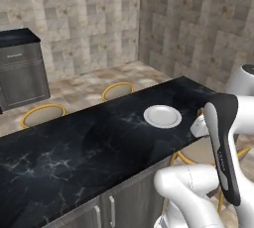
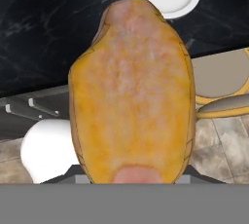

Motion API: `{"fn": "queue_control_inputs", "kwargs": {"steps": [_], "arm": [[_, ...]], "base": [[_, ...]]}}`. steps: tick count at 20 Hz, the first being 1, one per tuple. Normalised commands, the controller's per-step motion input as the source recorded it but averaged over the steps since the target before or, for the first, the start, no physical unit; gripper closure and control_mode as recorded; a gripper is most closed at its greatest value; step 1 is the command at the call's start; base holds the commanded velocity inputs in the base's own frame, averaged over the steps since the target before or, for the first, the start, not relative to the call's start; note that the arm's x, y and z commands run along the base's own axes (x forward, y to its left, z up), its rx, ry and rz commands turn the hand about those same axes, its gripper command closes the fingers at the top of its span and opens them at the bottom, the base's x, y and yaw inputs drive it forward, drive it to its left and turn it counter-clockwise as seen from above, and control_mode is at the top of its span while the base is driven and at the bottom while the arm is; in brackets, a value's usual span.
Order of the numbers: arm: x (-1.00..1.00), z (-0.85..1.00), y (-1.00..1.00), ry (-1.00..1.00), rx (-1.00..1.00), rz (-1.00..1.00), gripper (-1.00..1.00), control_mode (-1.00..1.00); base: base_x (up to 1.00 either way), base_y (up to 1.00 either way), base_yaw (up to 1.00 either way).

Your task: Take the chicken drumstick from the fridge and place it on the digital scale on the counter by the fridge. Wait a few seconds for a reading, then move it to the plate on the dining counter.

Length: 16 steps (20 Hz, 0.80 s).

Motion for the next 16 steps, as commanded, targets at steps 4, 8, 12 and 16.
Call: {"fn": "queue_control_inputs", "kwargs": {"steps": [4, 8, 12, 16], "arm": [[0.00, 0.00, 0.00, 0.00, 0.00, 0.00, 1.00, 1.00], [0.00, 0.00, 0.00, 0.00, 0.00, 0.00, 1.00, 1.00], [0.00, 0.00, 0.00, 0.00, 0.00, 0.00, 1.00, 1.00], [0.00, 0.00, 0.00, 0.00, 0.00, 0.00, 1.00, 1.00]], "base": [[0.32, -0.04, 0.01], [0.02, 0.00, 0.00], [0.00, 0.00, 0.00], [0.13, 0.00, 0.00]]}}
